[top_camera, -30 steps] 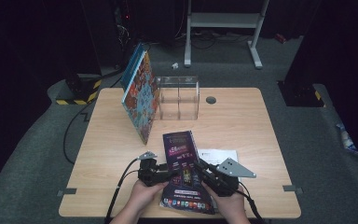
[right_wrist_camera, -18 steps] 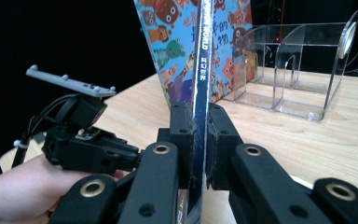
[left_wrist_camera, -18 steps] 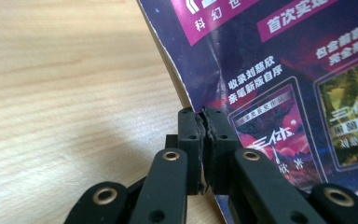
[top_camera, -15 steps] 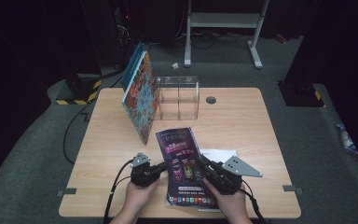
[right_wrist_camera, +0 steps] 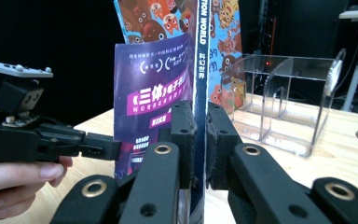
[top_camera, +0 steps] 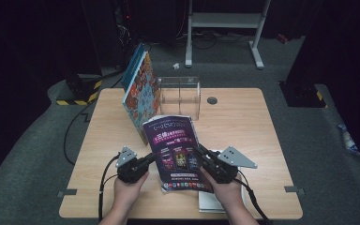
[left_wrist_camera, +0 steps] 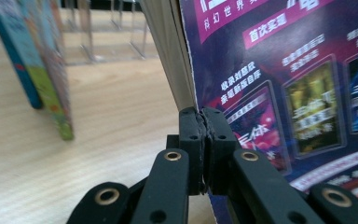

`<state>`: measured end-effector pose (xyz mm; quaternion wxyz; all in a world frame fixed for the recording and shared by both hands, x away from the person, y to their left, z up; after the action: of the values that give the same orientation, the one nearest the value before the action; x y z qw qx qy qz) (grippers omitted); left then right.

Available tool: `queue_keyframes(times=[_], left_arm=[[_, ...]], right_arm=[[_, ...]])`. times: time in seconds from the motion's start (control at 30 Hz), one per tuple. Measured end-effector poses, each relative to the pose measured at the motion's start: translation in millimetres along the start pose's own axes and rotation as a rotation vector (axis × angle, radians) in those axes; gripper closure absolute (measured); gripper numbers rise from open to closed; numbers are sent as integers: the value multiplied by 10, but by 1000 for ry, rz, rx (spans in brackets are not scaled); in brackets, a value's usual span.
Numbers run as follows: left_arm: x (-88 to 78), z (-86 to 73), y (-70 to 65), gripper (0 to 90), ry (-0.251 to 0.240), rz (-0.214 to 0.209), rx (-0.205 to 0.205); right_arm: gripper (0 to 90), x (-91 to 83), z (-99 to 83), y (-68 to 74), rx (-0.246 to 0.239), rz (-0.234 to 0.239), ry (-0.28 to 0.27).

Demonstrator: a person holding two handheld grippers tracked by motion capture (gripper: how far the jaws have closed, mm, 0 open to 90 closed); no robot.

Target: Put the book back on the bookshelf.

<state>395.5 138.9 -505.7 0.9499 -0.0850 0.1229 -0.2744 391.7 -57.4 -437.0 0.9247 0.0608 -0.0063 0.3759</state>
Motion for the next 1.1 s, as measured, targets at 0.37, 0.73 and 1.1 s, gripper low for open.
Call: queue_keyframes(times=[0.37,0.73,1.1], left_arm=[[-48,333,152,878,-68,61,83],[-13,428,159,878,-85,91,173],[-121,458,215,879,-98,110,187]], right_arm=[[835,201,-6,24,-73,21,-51],[835,300,-47,-56,-80,13,-97],[826,309,-130,11,-78,29,-90]])
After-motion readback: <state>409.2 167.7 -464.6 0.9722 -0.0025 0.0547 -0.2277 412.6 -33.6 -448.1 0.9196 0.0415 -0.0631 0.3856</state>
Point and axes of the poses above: each handheld gripper's, and its own axes: x roughly forward along the jaws, z roughly out of its top, y roughly to its left, the point moved 9 cm from there along x, roughly forward along the jaws, and after that the axes turned 13 degrees about -y, right-handed, at the moved point
